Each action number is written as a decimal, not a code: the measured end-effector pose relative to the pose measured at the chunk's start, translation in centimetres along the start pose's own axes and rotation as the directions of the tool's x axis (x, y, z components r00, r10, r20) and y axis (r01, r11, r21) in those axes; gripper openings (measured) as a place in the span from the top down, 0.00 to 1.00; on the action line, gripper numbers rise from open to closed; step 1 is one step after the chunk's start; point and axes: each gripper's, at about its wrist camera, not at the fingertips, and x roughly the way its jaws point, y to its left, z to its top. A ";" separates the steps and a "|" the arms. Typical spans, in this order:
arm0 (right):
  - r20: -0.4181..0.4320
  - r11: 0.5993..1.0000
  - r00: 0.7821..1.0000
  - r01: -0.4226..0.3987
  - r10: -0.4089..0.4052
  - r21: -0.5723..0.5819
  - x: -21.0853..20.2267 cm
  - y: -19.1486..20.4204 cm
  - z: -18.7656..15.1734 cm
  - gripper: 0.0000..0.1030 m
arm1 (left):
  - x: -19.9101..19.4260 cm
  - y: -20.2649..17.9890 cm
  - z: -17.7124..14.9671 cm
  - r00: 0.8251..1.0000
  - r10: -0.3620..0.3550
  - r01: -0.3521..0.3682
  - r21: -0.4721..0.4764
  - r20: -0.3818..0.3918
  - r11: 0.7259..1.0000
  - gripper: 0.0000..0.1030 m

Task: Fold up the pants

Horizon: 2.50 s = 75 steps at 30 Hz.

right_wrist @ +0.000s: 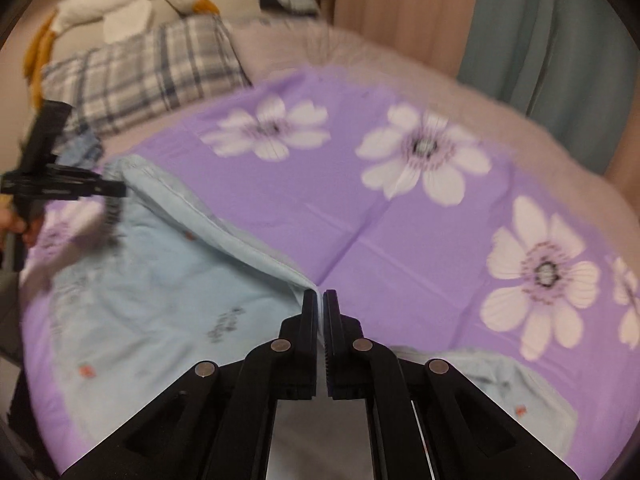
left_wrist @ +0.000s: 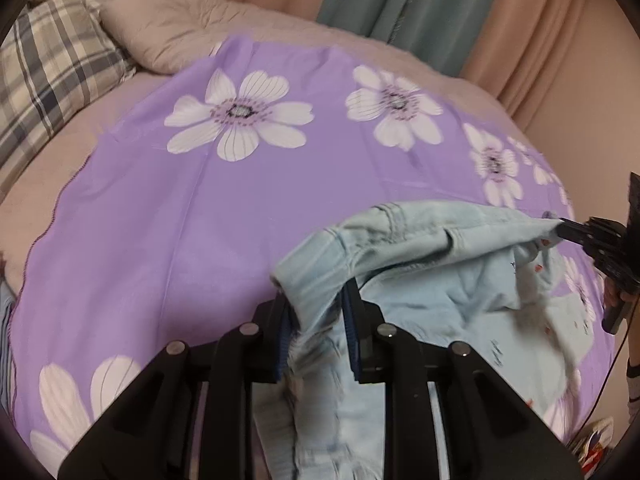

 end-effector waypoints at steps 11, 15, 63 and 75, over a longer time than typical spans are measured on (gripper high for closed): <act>-0.025 0.974 0.998 0.058 -0.065 -0.218 -8.6 11.3 -9.5 0.97 | -4.9 -1.0 -9.6 1.000 0.003 -0.006 0.095 0.026 0.995 0.74; -0.137 0.970 0.990 0.004 -0.038 -0.241 -5.7 14.1 -13.8 0.97 | -3.3 -0.9 -12.2 0.997 0.062 -0.056 0.126 -0.043 0.990 0.71; -0.414 0.793 0.900 0.348 -0.135 0.500 15.0 -10.5 -5.0 0.77 | 8.6 -27.9 -14.9 0.884 -0.324 0.425 0.288 -0.338 0.858 0.88; 0.019 0.639 0.946 0.204 -0.325 0.742 -5.5 -12.2 -12.2 0.96 | 8.0 -29.6 -16.0 0.900 -0.290 0.398 0.345 -0.326 0.850 0.90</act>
